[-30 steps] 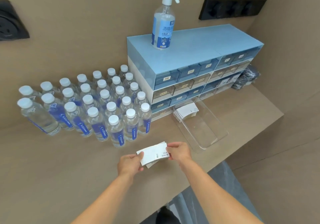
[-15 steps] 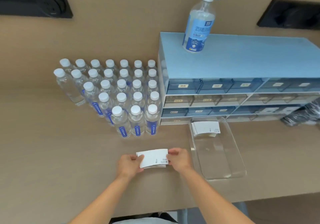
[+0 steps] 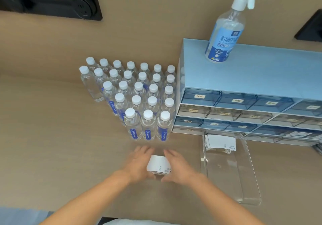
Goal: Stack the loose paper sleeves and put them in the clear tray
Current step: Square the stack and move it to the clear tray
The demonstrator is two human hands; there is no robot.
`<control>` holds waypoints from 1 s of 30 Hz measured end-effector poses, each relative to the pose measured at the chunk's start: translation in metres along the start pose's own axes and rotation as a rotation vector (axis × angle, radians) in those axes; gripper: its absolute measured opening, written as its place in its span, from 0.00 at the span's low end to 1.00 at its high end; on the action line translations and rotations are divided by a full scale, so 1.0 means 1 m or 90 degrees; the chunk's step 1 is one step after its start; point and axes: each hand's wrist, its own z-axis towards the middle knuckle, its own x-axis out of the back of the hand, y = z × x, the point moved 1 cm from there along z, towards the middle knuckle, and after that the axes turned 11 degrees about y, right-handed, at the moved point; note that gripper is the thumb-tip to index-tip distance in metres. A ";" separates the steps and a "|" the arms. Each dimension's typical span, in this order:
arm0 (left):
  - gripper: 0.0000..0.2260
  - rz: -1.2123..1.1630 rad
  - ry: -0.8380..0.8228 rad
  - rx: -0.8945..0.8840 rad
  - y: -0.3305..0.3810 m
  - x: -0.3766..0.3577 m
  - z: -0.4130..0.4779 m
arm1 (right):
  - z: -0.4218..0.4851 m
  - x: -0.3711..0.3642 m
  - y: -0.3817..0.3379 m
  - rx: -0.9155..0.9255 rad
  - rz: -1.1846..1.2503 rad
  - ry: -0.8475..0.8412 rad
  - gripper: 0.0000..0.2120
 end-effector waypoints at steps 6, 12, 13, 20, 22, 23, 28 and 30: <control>0.20 0.089 -0.074 0.028 0.001 -0.023 0.015 | 0.013 -0.013 -0.017 0.023 -0.165 0.067 0.21; 0.22 0.099 -0.062 0.016 -0.002 -0.038 0.018 | 0.013 -0.025 -0.012 0.069 -0.159 0.106 0.26; 0.22 0.093 -0.067 0.020 -0.002 -0.040 0.018 | 0.014 -0.026 -0.012 0.083 -0.167 0.093 0.28; 0.22 0.051 -0.066 0.060 0.004 -0.040 0.020 | 0.013 -0.028 -0.009 0.111 -0.210 0.093 0.36; 0.24 0.059 -0.098 0.053 0.004 -0.035 0.022 | 0.012 -0.025 -0.005 0.118 -0.169 0.094 0.34; 0.24 0.062 -0.108 0.056 0.005 -0.034 0.023 | 0.012 -0.024 -0.003 0.120 -0.154 0.090 0.34; 0.25 0.048 -0.106 0.067 0.011 -0.033 0.019 | 0.008 -0.028 0.001 0.109 -0.165 0.089 0.36; 0.25 0.058 -0.097 0.064 0.012 -0.029 0.016 | 0.008 -0.027 -0.001 0.109 -0.184 0.095 0.38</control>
